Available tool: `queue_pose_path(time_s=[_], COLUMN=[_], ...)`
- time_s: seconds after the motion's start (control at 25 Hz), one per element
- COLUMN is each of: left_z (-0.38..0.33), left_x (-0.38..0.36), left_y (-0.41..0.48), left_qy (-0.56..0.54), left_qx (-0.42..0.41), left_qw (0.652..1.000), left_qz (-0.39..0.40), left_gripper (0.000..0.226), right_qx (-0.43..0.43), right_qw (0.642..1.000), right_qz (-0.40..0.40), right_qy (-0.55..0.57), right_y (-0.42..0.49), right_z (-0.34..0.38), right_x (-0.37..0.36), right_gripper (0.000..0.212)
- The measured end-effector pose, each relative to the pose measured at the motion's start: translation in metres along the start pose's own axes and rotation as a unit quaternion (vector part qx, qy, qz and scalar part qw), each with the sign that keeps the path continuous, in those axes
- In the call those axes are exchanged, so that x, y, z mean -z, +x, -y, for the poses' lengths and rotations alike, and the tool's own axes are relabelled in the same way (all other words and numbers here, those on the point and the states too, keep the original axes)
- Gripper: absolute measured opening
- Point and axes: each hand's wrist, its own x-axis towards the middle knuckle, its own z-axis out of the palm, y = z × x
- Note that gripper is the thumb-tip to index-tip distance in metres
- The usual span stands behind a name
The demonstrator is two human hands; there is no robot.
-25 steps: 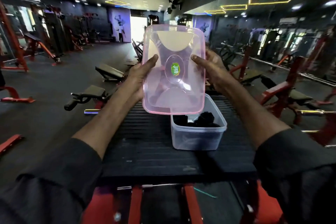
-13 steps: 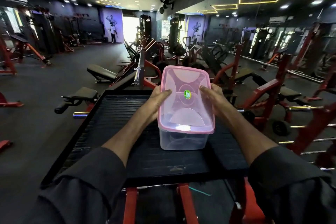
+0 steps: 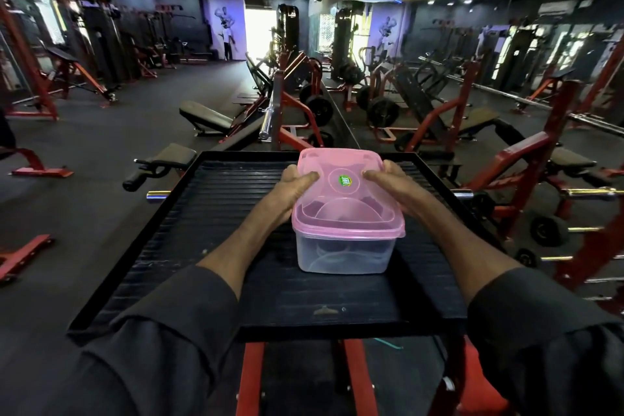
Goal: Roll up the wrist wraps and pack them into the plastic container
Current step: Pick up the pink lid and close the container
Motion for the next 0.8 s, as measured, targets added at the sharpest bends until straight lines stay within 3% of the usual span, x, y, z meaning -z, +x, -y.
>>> queue_pose_path(time_s=[0.08, 0.16, 0.36, 0.56, 0.64, 0.8], left_z=[0.015, 0.009, -0.009, -0.016, -0.019, -0.028], left_x=[0.005, 0.003, -0.005, -0.003, -0.003, -0.006], left_y=[0.016, 0.011, -0.003, -0.002, -0.002, -0.002], left_qy=[0.040, 0.031, 0.045, 0.056, 0.052, 0.009], left_qx=[0.000, -0.013, -0.027, -0.018, -0.020, -0.029], left_qw=[0.999, 0.999, 0.998, 0.995, 0.995, 0.999], left_qz=[0.002, 0.010, 0.042, 0.078, 0.082, 0.039], left_gripper=[0.081, 0.066, 0.053, 0.021, 0.022, 0.057], right_qx=[-0.015, 0.014, 0.057, 0.069, 0.073, 0.099], right_qw=[0.999, 0.998, 0.995, 0.993, 0.991, 0.986], right_qz=[-0.010, 0.001, 0.044, 0.027, 0.019, 0.024], right_qy=[-0.051, -0.061, 0.069, 0.092, 0.112, 0.136], right_y=[-0.038, -0.041, -0.016, -0.031, -0.031, -0.045], right_z=[0.030, 0.035, 0.006, 0.026, 0.026, 0.041], right_x=[-0.005, -0.007, -0.005, -0.008, -0.008, -0.002], right_gripper=[0.053, 0.061, 0.085, 0.082, 0.079, 0.054])
